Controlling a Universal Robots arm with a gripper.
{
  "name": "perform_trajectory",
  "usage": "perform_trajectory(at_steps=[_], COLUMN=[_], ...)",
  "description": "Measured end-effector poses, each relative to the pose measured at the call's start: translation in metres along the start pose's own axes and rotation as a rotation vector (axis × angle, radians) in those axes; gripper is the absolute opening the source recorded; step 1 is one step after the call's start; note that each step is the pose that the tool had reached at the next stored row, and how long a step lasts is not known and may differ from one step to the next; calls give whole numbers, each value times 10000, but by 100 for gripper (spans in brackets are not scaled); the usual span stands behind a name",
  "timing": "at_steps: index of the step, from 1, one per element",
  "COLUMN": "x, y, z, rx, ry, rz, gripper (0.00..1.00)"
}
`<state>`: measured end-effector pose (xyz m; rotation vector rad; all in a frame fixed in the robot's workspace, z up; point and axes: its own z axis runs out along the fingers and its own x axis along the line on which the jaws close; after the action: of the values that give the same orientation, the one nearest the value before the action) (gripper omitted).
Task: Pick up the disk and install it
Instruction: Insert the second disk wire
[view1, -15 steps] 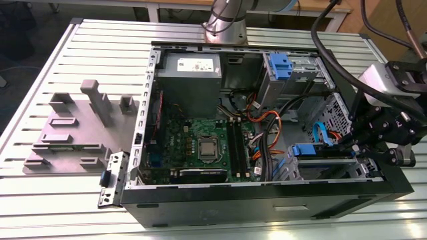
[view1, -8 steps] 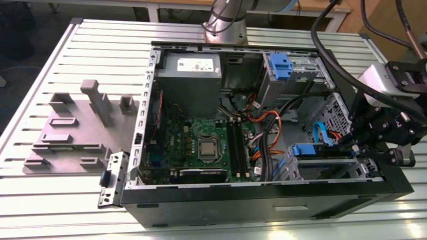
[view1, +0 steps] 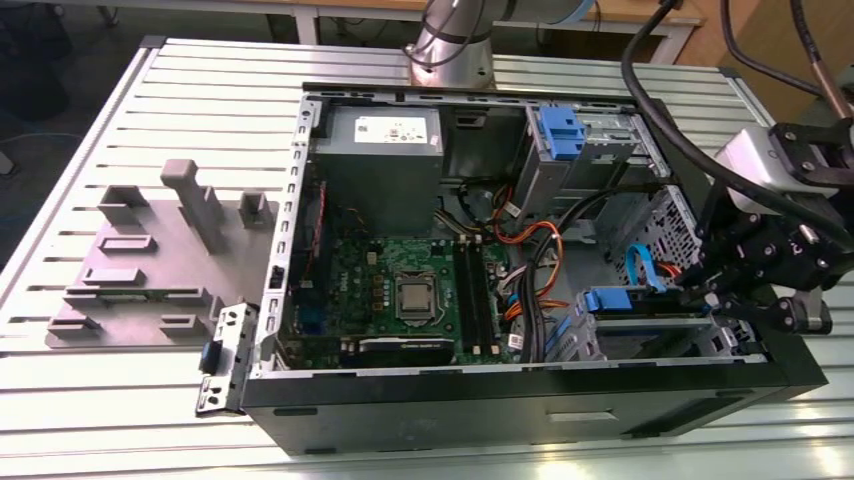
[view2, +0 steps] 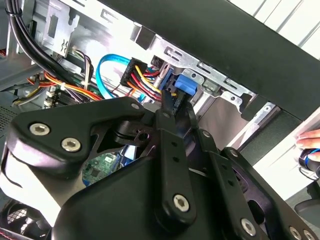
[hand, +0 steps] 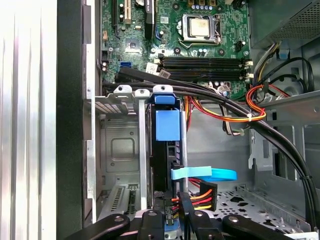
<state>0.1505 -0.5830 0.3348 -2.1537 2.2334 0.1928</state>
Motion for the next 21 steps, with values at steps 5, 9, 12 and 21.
perform_trajectory(at_steps=[5, 9, 12, 21], x=[-55, -68, -67, -67], y=[-11, -13, -14, -32], z=[16, 29, 43, 53], rx=[-5, -6, -5, -5], ry=[6, 13, 38, 50], rz=[-45, -61, -60, -61], gripper=[26, 26, 26, 26])
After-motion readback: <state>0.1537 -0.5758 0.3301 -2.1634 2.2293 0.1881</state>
